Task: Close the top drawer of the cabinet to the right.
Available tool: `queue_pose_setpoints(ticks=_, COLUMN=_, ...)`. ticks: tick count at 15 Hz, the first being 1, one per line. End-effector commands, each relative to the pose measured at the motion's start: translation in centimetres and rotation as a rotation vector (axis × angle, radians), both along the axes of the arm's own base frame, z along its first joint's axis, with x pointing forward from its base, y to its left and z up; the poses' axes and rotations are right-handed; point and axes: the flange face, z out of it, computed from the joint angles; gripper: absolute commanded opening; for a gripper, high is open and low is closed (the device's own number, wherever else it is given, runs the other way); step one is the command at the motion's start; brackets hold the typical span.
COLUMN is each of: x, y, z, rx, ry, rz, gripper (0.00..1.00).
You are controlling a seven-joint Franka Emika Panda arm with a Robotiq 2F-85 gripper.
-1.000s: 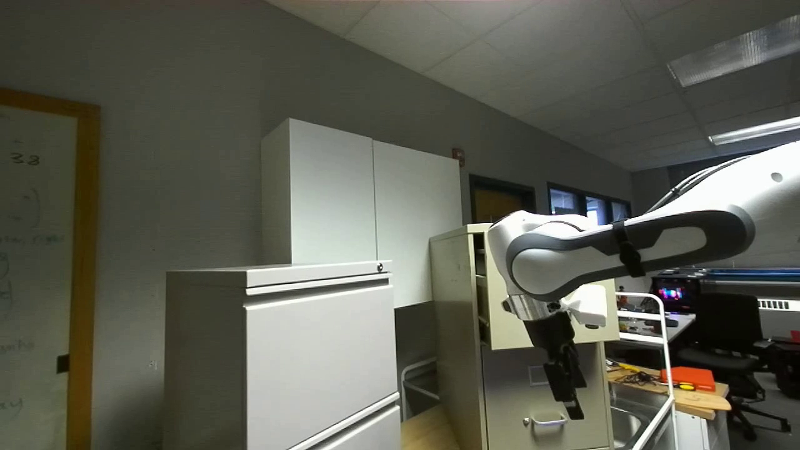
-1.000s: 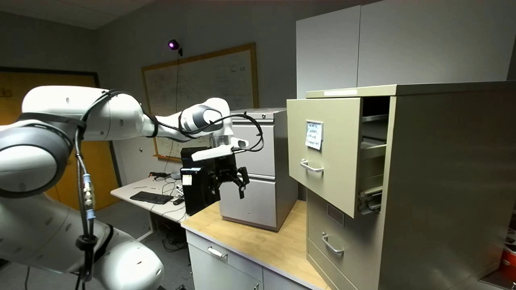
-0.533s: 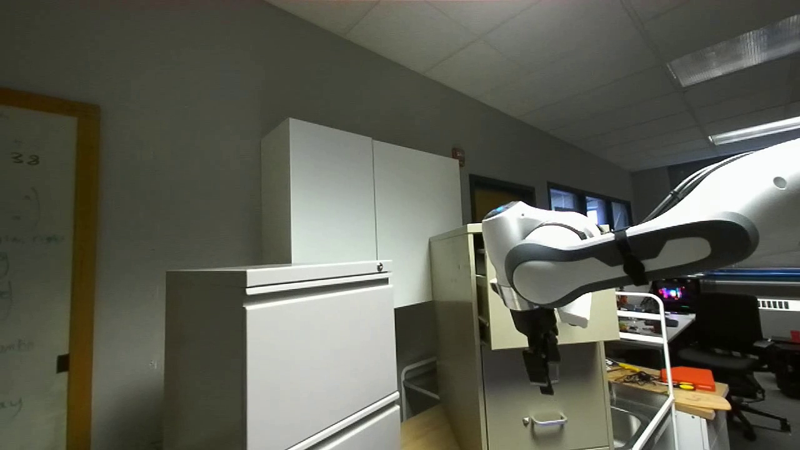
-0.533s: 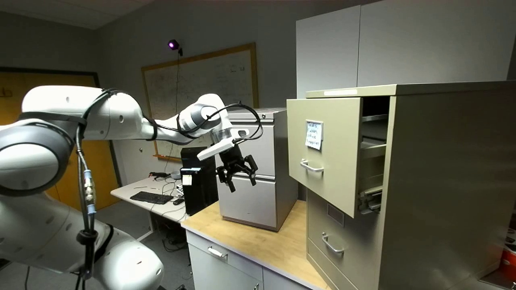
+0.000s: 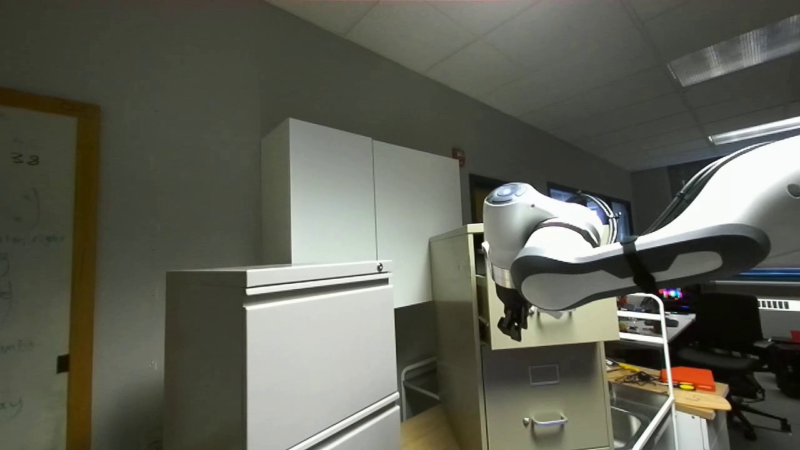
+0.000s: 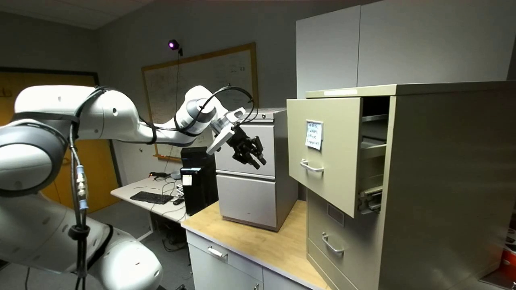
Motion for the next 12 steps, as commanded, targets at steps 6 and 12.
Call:
queue_pose_setpoints(ticks=6, x=-0.1, y=-3.7, z=4.3, rx=-0.207, ry=-0.346, rz=-0.156, gripper=0.00)
queue_pose_setpoints(ticks=12, x=0.1, y=-4.7, z=5.6, rx=-0.234, ry=-0.466, rz=-0.210, gripper=0.00)
